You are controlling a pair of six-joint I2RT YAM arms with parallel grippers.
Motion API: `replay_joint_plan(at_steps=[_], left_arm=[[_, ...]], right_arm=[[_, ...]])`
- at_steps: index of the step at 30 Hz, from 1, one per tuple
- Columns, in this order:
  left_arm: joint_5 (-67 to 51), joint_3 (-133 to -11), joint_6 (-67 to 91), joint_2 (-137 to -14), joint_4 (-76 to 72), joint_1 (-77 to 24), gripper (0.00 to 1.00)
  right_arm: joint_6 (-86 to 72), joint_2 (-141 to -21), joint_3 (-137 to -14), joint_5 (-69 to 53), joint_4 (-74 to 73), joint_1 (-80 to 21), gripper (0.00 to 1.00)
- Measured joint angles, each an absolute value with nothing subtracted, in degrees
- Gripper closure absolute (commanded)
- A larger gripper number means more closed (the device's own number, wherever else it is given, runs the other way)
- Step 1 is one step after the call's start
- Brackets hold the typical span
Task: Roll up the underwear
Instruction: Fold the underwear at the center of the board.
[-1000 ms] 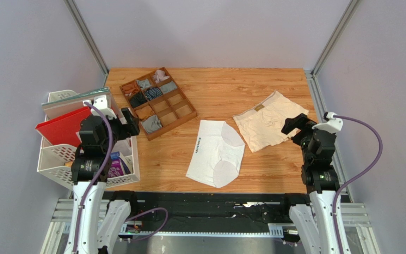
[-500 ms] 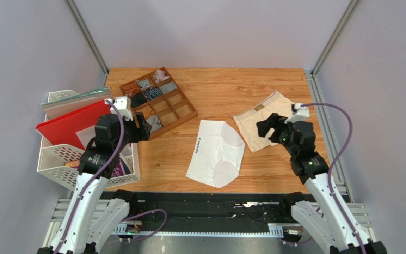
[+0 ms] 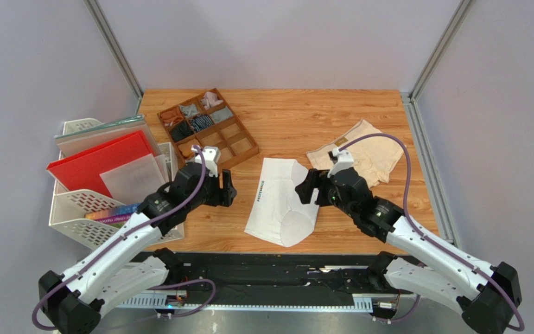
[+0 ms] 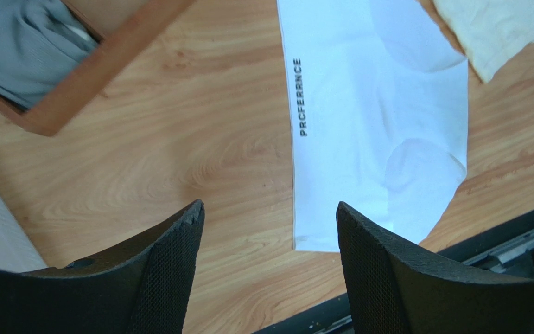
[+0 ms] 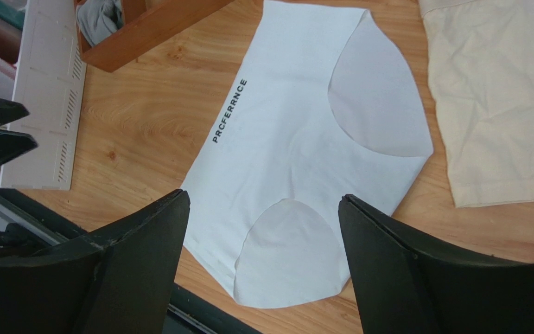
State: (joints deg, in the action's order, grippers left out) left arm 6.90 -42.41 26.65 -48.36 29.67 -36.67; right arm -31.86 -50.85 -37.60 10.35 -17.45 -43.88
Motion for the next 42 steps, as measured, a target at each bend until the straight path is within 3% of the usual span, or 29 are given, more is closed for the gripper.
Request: replay_joint_plan(at_steps=[9,17,24,27,42], left_arm=[[3.6,-34.2,32.3,-52.1,23.1,-40.5,0.31],[1.5,-30.6,34.9,-57.4,18.4,-41.6,0.46],[-0.4,-28.1,37.4,-61.6,17.3,-42.8,0.49],[-1.3,-28.0,38.3,-62.5,16.8,-43.1,0.57],[-4.6,-27.4,40.1,-68.9,13.7,-45.0,0.59]], right_arm=[[-40.5,-47.9,-34.0,13.9,-24.7,-50.7,0.18],[-47.1,-48.1,-29.3,14.5,-27.4,-53.2,0.2],[-49.5,-49.5,-28.4,14.5,-27.2,-53.6,0.2],[-50.0,-49.6,-28.2,14.5,-27.2,-53.6,0.2],[-51.8,-47.5,-26.0,14.7,-27.2,-53.9,0.2]])
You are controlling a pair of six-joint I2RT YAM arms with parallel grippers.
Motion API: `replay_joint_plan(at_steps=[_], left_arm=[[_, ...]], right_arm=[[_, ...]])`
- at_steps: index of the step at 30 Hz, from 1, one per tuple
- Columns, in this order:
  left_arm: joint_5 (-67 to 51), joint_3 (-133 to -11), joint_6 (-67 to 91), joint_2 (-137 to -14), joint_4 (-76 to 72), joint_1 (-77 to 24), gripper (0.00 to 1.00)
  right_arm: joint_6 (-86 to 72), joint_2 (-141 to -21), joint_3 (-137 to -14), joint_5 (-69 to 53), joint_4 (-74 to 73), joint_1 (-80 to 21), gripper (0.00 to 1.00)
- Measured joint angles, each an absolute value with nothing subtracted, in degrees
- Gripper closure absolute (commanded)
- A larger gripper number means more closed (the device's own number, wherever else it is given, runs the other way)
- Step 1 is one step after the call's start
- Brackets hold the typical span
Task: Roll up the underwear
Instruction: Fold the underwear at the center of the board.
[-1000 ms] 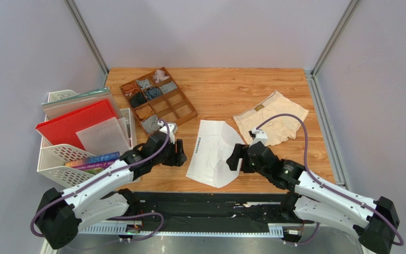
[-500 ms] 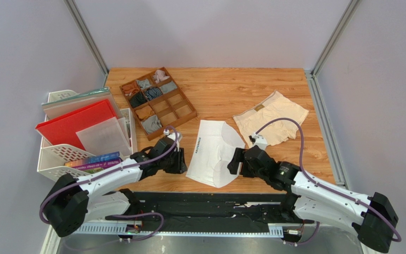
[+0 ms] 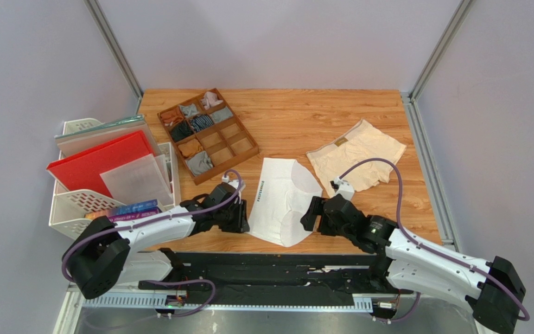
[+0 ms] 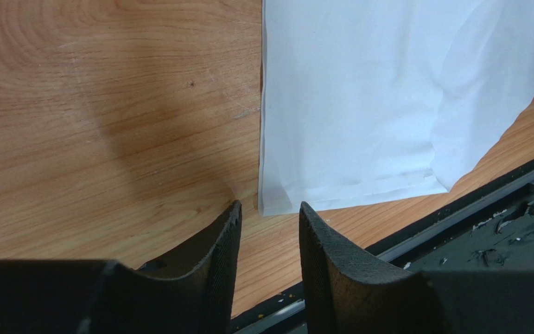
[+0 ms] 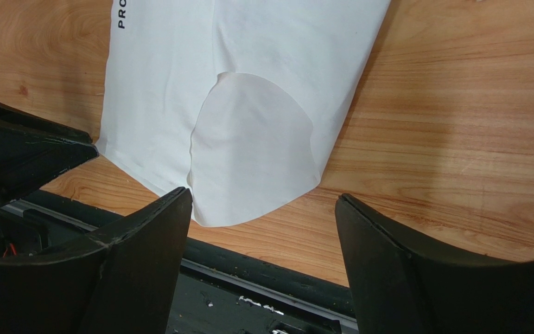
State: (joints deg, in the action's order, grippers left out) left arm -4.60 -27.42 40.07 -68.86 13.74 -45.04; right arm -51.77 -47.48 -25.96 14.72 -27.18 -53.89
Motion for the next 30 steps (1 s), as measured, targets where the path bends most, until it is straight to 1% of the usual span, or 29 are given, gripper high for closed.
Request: replay_joint_plan(at_steps=[2,7,9,11,13,17,18,22,24,30], left_arm=[[-4.7,-27.4,40.3,-69.2,13.4,-45.2,0.63],[-5.3,-27.4,41.1,-70.3,11.9,-45.9,0.64],[-5.3,-27.4,41.3,-70.4,11.7,-46.1,0.71],[-5.0,-27.4,41.5,-70.4,11.8,-46.1,0.74],[-4.6,-27.4,41.7,-70.5,11.9,-46.2,0.75],[-4.2,-27.4,42.1,-70.8,12.0,-46.3,0.94],[-4.2,-27.4,42.2,-70.9,11.9,-46.4,1.0],[-4.1,-27.3,42.3,-71.1,11.8,-46.6,1.0],[-4.1,-27.3,42.3,-71.1,11.7,-46.7,1.0],[-4.2,-27.0,42.3,-71.1,11.2,-46.8,1.0]], right_arm=[[-51.9,-47.4,-26.0,14.9,-27.2,-53.9,0.2],[-52.2,-47.2,-25.8,15.0,-27.2,-53.9,0.2],[-52.3,-47.2,-25.7,15.0,-27.2,-53.9,0.2],[-52.3,-47.2,-25.7,15.0,-27.2,-53.9,0.2],[-52.3,-47.2,-25.6,15.0,-27.2,-53.9,0.2],[-52.3,-47.2,-25.4,15.0,-27.2,-54.0,0.2],[-52.3,-47.2,-25.4,15.0,-27.2,-54.0,0.2],[-52.3,-47.5,-25.4,15.5,-27.2,-56.0,0.23],[-52.6,-48.0,-25.5,15.7,-27.2,-57.7,0.28],[-55.9,-54.6,-27.2,17.8,-26.9,-66.0,0.35]])
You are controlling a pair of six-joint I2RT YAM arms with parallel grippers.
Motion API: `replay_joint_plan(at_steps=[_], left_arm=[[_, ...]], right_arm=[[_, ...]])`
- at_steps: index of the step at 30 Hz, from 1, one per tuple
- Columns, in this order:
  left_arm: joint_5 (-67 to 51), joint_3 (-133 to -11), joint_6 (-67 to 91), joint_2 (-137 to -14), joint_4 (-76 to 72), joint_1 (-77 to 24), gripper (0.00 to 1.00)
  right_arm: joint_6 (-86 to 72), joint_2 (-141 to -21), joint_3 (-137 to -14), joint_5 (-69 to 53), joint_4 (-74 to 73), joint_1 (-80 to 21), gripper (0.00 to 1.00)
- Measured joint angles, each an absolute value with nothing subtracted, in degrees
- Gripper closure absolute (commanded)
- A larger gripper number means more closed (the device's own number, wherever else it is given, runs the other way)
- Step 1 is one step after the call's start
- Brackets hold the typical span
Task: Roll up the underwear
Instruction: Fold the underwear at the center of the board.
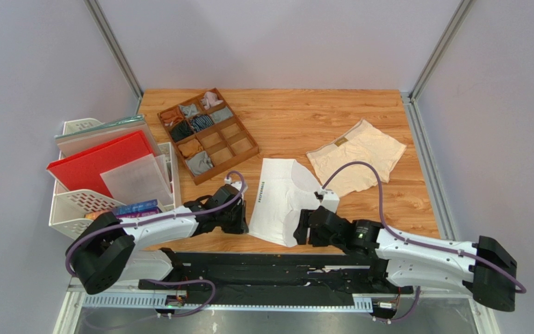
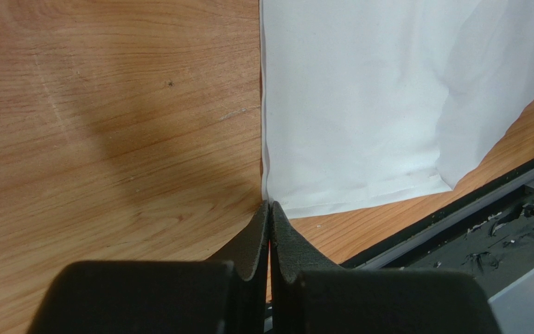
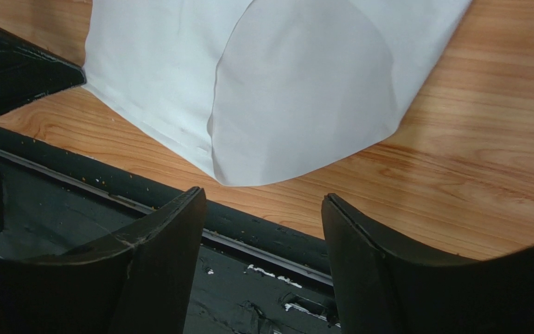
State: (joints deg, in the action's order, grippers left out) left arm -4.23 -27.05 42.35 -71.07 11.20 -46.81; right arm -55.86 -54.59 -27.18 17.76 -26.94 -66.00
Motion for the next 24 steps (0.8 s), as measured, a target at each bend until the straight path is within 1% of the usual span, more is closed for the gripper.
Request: replay_joint_plan(at_steps=[4,8,10,11,12,21,24], left_arm=[[-4.3,-26.6,42.5,-70.7,10.7,-46.8,1.0],[-4.4,-25.8,42.8,-69.8,10.4,-46.9,1.0],[-4.4,-25.4,43.0,-69.3,10.3,-46.9,1.0],[-4.4,-25.2,43.1,-69.0,10.3,-46.9,1.0],[-4.4,-25.0,43.2,-68.7,10.4,-46.9,1.0],[-4.4,-24.5,43.2,-67.9,10.5,-46.9,1.0],[-4.4,-24.5,43.2,-67.9,10.5,-46.9,1.0]], right_arm=[[-57.6,-62.2,-30.3,19.5,-26.6,-70.2,0.4],[-57.8,-68.9,-34.3,20.6,-25.6,-72.2,0.44],[-57.8,-70.5,-35.4,20.8,-25.1,-72.6,0.48],[-57.7,-71.4,-35.8,20.9,-24.8,-72.9,0.52],[-57.6,-72.3,-36.3,21.0,-24.4,-73.0,0.53],[-57.5,-76.9,-38.0,20.9,-24.3,-73.9,0.57],[-57.5,-78.1,-39.0,20.9,-24.3,-74.6,0.61]])
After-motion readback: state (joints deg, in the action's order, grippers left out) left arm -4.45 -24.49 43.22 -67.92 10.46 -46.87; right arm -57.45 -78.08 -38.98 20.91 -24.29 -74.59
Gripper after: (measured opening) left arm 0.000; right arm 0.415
